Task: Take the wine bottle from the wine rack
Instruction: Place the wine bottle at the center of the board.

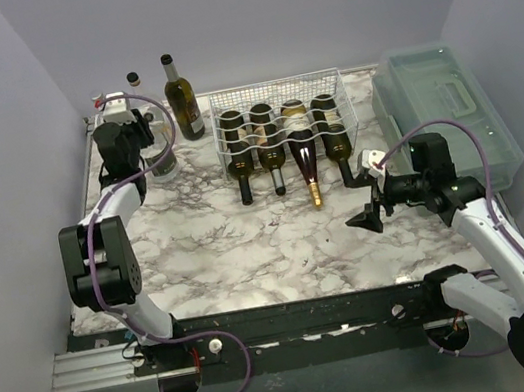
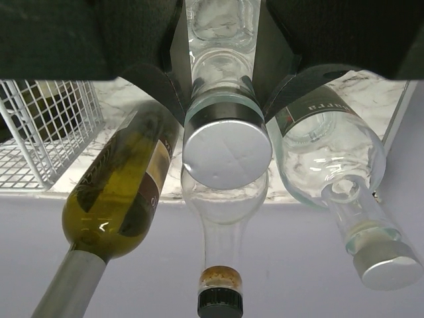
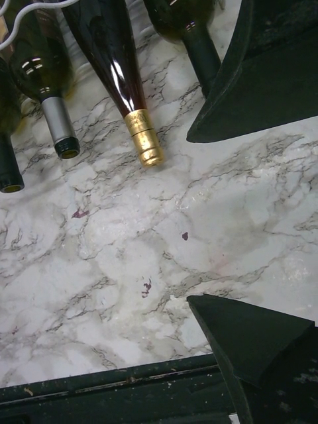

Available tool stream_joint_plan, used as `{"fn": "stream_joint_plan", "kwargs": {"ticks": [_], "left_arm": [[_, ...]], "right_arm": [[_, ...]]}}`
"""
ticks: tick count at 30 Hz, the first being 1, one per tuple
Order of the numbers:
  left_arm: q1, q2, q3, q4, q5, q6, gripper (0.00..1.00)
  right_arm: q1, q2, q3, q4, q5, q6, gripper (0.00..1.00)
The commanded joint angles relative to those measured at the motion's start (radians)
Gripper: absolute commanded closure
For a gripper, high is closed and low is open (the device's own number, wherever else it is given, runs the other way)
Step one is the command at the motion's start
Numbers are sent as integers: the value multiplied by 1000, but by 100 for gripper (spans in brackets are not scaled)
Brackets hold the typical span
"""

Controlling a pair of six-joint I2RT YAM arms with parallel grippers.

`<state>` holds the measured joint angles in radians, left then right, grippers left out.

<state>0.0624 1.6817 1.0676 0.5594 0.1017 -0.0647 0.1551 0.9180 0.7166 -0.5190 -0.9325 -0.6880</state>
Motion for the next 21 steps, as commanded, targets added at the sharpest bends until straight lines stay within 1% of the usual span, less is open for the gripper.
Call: {"fn": "stream_joint_plan", "kwargs": {"ticks": [1,9,16,17,20,21], "left_arm": [[19,1,95,221,5,7,100],[31,48,126,231,19,8,100],[34,70,135,240,1,4,100],[34,72,134,241,-2,5,96],[34,76,132,244,-6,8,95],[34,78,129,244,-12,8,92]], "right_arm": [[-4,11,10,-20,-15,-23,1],[-4,22,9,-24,-13,-25,1],[-5,30,9,-23,-8,-25,0],[-5,33,9,-22,-8,-25,0],[-4,33,10,-22,-6,-26,1],[-4,34,9,-22,-4,-26,0]]}}
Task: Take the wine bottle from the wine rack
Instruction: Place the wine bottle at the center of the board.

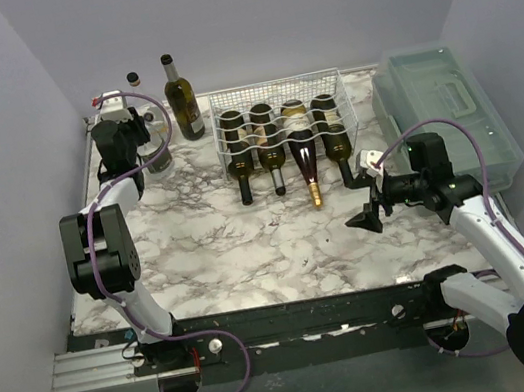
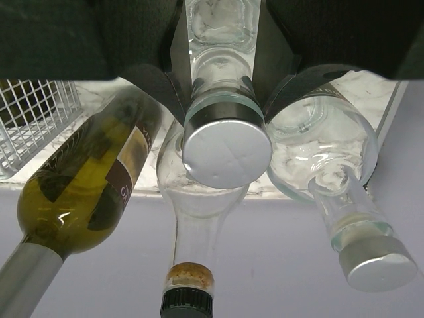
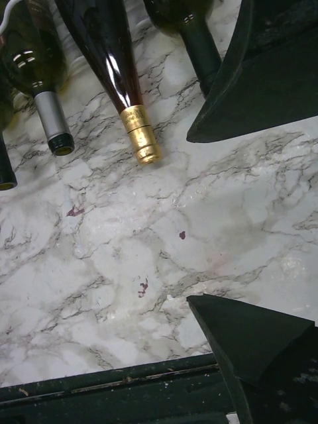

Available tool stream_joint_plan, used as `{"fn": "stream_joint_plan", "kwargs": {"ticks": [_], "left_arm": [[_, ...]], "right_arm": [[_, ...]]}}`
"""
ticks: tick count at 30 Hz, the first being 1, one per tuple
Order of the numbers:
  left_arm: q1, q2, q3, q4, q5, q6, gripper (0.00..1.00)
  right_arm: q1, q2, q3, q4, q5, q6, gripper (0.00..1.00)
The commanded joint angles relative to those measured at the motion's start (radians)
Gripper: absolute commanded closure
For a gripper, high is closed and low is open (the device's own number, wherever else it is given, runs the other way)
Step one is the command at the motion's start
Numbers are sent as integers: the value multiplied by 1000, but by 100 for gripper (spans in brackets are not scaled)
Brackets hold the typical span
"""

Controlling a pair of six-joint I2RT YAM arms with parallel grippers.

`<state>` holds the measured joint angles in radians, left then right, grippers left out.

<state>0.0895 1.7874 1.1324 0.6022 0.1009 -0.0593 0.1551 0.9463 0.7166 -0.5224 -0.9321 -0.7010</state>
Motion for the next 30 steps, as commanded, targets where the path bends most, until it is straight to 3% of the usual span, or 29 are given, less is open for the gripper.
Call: {"fn": "stream_joint_plan", "kwargs": {"ticks": [1,6,11,14,21,25,30], "left_arm": [[7,-26,63,202,-16,3,89],[7,-28,49,205,-21,5,63],[6,-53,21,206,-22,4,29],[7,-83,-5,205,-24,0,17],[6,-218,-115,201,-44,-70,1],[11,-340,-196,145,-77,-181,1],[40,-485,-285,21,-22,-389,1]], "right_arm": [[-5,6,9,-18,-4,-13,1],[-4,8,9,-18,-2,-12,1],[-3,7,8,-15,1,-11,1],[-4,4,6,-11,3,-9,1],[-4,-10,2,-1,8,-6,1],[-5,-18,0,1,5,-3,0],[-4,-28,1,1,3,-1,1]]}}
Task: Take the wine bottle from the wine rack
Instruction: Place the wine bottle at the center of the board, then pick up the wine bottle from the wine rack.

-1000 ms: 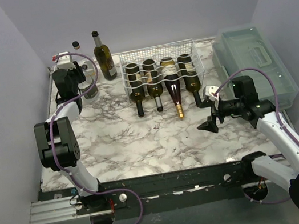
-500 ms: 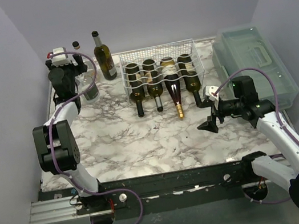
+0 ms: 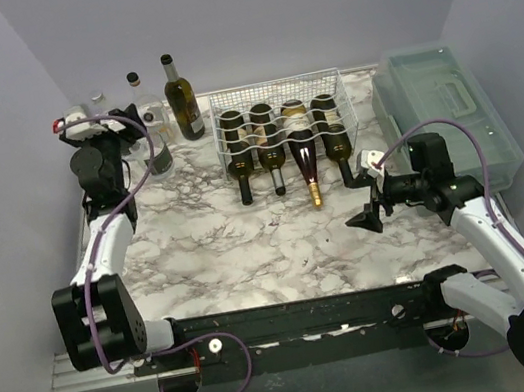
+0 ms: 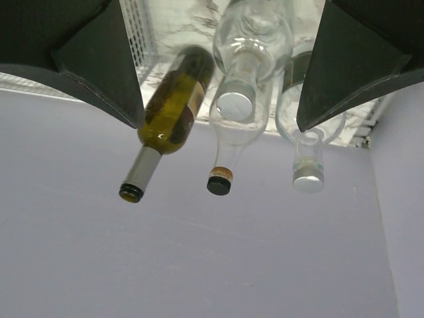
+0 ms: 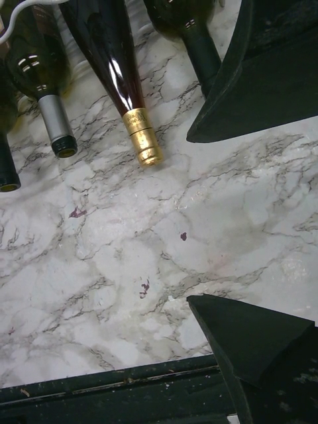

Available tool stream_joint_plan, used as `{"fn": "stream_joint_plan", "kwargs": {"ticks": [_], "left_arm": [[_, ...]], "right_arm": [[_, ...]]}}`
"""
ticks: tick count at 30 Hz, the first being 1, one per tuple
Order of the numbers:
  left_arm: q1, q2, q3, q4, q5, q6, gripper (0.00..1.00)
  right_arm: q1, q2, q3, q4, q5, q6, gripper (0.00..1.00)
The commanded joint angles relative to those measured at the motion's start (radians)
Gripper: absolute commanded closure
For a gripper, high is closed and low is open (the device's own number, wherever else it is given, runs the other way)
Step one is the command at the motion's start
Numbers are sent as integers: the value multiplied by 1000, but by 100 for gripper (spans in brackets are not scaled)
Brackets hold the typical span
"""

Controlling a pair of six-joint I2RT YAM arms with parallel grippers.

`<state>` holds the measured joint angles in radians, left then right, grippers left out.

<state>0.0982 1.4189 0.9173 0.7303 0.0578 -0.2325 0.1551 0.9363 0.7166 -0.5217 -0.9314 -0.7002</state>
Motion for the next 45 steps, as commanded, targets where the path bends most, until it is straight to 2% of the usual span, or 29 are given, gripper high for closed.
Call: {"fn": "stream_joint_plan", "kwargs": {"ticks": [1,7,14,20,23,29,33,39,45], "left_arm": [[39,-150,-92,-130,39,-251,1],[54,-342,-186,-283,111,-373,1],[56,-521,-222,-496,279,-460,1],[56,-599,-274,-531,469,-579,1],[55,-633,-314,-537,503,-631,1],[17,-698,-362,-599,538,-633,1],[-109,-713,-342,-714,423,-598,1],[-337,-669,-256,-903,102,-540,1],[-506,-575,-184,-980,-166,-536,1]], "right_arm": [[-4,-21,1,0,4,-1,1],[-4,-33,-1,9,2,5,0],[-5,-32,-1,12,3,14,1],[-6,-30,0,15,8,18,0],[-5,-31,-1,18,9,19,1],[-4,-26,-2,17,5,20,1],[-4,-25,-2,17,11,20,1],[-5,-20,-4,20,19,19,0],[-5,-17,-4,19,21,16,0]]}}
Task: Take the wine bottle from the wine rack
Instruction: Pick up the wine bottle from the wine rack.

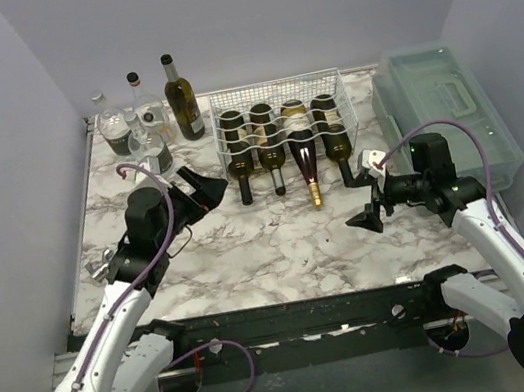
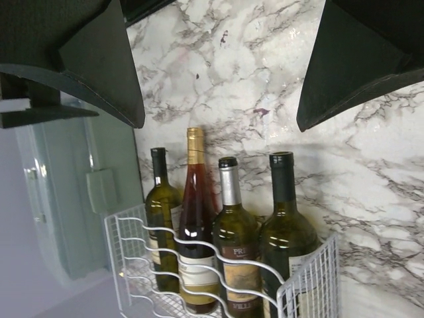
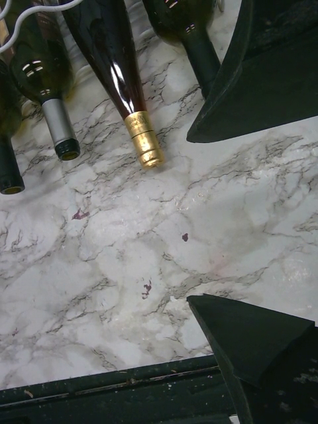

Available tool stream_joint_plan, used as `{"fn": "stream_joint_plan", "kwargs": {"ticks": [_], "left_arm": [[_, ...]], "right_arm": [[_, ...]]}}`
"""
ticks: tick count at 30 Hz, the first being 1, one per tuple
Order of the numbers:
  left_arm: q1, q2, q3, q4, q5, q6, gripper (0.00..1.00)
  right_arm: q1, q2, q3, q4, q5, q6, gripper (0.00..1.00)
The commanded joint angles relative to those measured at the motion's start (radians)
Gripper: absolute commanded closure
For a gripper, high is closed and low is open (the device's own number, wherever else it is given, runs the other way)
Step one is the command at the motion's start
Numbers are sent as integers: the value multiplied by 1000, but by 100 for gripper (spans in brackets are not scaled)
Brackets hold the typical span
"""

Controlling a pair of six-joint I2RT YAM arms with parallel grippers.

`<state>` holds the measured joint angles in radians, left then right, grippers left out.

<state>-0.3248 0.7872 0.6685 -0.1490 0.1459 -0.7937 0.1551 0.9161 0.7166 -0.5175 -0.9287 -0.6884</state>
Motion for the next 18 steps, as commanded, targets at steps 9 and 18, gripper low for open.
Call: {"fn": "stream_joint_plan", "kwargs": {"ticks": [9,18], "left_arm": [[-202,245,176,-135,-449,55,1],[-246,434,275,-136,-492,92,1]], "right_arm": [[-6,7,-5,14,23,4,0],[-5,7,-6,14,25,0,1]]}}
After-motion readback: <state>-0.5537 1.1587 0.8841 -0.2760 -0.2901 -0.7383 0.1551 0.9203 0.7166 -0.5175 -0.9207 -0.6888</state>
